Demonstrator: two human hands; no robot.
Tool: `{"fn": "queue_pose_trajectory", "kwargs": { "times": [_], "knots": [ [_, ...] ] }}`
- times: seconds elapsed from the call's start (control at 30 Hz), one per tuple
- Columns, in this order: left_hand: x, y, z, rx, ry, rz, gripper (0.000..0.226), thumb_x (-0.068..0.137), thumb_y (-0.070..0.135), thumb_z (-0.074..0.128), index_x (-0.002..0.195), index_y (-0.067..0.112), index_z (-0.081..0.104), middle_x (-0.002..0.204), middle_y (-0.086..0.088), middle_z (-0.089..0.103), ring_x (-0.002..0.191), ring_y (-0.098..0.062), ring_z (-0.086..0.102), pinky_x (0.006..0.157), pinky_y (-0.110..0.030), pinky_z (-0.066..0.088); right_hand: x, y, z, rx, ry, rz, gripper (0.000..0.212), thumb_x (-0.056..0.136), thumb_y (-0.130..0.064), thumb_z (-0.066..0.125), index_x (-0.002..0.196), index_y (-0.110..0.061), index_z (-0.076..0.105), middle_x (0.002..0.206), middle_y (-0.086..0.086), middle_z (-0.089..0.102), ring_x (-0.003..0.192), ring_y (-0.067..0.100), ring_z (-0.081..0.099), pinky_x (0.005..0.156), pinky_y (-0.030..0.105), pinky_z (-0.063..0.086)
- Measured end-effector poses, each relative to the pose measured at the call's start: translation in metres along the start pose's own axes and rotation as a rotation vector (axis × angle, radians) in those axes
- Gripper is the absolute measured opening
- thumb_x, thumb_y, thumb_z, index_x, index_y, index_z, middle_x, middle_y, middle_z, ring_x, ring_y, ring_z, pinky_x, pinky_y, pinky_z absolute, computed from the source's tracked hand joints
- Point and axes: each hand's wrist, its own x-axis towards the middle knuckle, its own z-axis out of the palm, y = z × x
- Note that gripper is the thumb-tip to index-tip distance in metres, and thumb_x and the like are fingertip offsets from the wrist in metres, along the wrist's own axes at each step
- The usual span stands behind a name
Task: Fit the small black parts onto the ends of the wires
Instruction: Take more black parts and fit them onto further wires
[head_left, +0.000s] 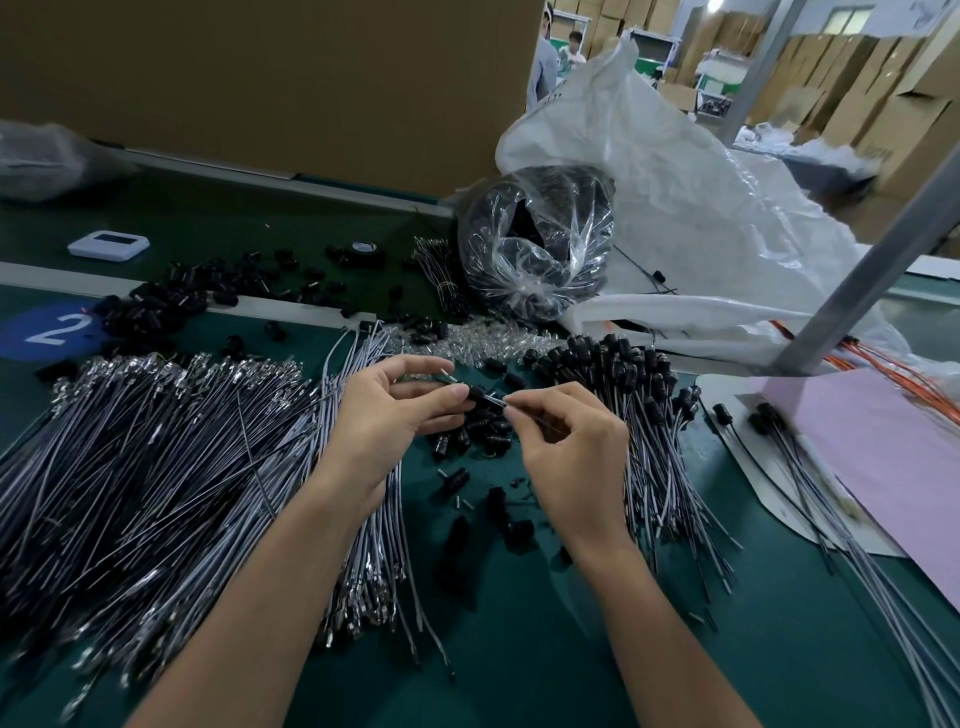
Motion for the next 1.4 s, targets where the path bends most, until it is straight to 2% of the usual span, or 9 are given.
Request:
{"fn": "queue_pose_trajectory", "kwargs": {
  "times": [0.1, 0.27, 0.57, 0.8, 0.97, 1.07, 1.17, 1.27, 1.4],
  "knots": [
    [0.001, 0.000, 0.000, 0.014, -0.014, -0.011, 0.041, 0.065, 0.006, 0.078, 0.104, 0.005, 0.066, 0.084, -0.017, 0.076, 0.079, -0.026, 0.075, 0.063, -0.023, 0.058, 0.001, 0.001, 0.000, 0.001, -0.028, 0.003, 0.011, 0.079, -0.007, 0.079, 0.090, -0.010, 0.078, 0.083, -0.002, 0.069, 0.074, 0.007, 0.063, 0.070, 0.015, 0.051],
    [-0.001, -0.002, 0.001, 0.084, -0.039, -0.022, 0.022, 0.074, -0.002, 0.076, 0.094, 0.001, 0.068, 0.081, -0.016, 0.075, 0.075, -0.025, 0.075, 0.061, -0.022, 0.057, 0.000, 0.000, 0.002, 0.047, -0.106, 0.010, 0.021, 0.079, -0.013, 0.080, 0.100, -0.013, 0.077, 0.080, -0.006, 0.066, 0.070, -0.002, 0.058, 0.067, 0.007, 0.043],
    [-0.004, -0.001, 0.008, 0.089, -0.055, -0.001, 0.017, 0.072, 0.016, 0.075, 0.084, 0.004, 0.074, 0.077, -0.013, 0.075, 0.068, -0.021, 0.074, 0.063, -0.024, 0.060, 0.000, -0.001, 0.001, 0.060, -0.096, -0.005, 0.014, 0.081, -0.010, 0.078, 0.095, -0.010, 0.077, 0.081, -0.007, 0.063, 0.072, -0.005, 0.056, 0.065, 0.005, 0.040],
    [-0.001, 0.009, -0.004, -0.095, 0.318, 0.133, 0.004, 0.086, 0.009, 0.069, 0.085, 0.006, 0.071, 0.071, -0.007, 0.075, 0.066, -0.019, 0.074, 0.060, -0.021, 0.058, 0.006, 0.010, -0.005, 0.106, -0.052, 0.184, 0.011, 0.081, -0.014, 0.078, 0.091, -0.017, 0.077, 0.095, -0.010, 0.059, 0.075, 0.007, 0.057, 0.069, 0.016, 0.047],
    [0.001, 0.008, -0.007, -0.174, 0.390, 0.130, 0.004, 0.089, 0.006, 0.068, 0.087, 0.003, 0.069, 0.068, -0.004, 0.074, 0.063, -0.015, 0.072, 0.062, -0.021, 0.059, 0.012, 0.013, -0.011, 0.578, -0.083, 0.492, 0.010, 0.075, -0.013, 0.081, 0.080, -0.022, 0.079, 0.103, 0.001, 0.068, 0.083, 0.011, 0.063, 0.077, 0.022, 0.054],
    [0.001, 0.009, -0.007, -0.195, 0.253, 0.059, 0.001, 0.085, 0.004, 0.068, 0.084, 0.005, 0.069, 0.070, -0.007, 0.074, 0.064, -0.018, 0.073, 0.059, -0.021, 0.058, 0.015, 0.013, -0.016, 0.954, -0.056, 0.612, 0.015, 0.072, -0.020, 0.075, 0.086, -0.016, 0.076, 0.092, 0.003, 0.073, 0.083, 0.011, 0.067, 0.074, 0.019, 0.055],
    [-0.001, 0.010, -0.004, -0.172, 0.106, 0.000, 0.022, 0.073, 0.027, 0.070, 0.083, 0.007, 0.072, 0.074, -0.011, 0.074, 0.065, -0.022, 0.072, 0.056, -0.026, 0.059, 0.018, 0.017, -0.022, 1.297, -0.035, 0.648, 0.021, 0.082, -0.022, 0.066, 0.098, -0.009, 0.069, 0.098, 0.006, 0.074, 0.084, 0.015, 0.069, 0.076, 0.024, 0.058],
    [-0.001, 0.010, -0.004, -0.116, 0.157, 0.030, 0.038, 0.072, 0.045, 0.068, 0.084, 0.009, 0.073, 0.077, -0.010, 0.074, 0.066, -0.022, 0.071, 0.056, -0.027, 0.058, 0.018, 0.016, -0.025, 1.437, -0.075, 0.620, 0.016, 0.085, -0.025, 0.061, 0.092, -0.011, 0.066, 0.089, 0.007, 0.073, 0.070, 0.014, 0.068, 0.063, 0.024, 0.058],
    [-0.003, 0.009, -0.001, -0.059, 0.048, 0.033, 0.035, 0.074, 0.043, 0.069, 0.087, 0.011, 0.075, 0.082, -0.009, 0.074, 0.068, -0.019, 0.069, 0.058, -0.023, 0.057, 0.015, 0.010, -0.021, 1.374, -0.220, 0.579, 0.019, 0.086, -0.022, 0.059, 0.098, -0.009, 0.065, 0.070, 0.003, 0.064, 0.055, 0.009, 0.057, 0.051, 0.018, 0.049]
  ]
}}
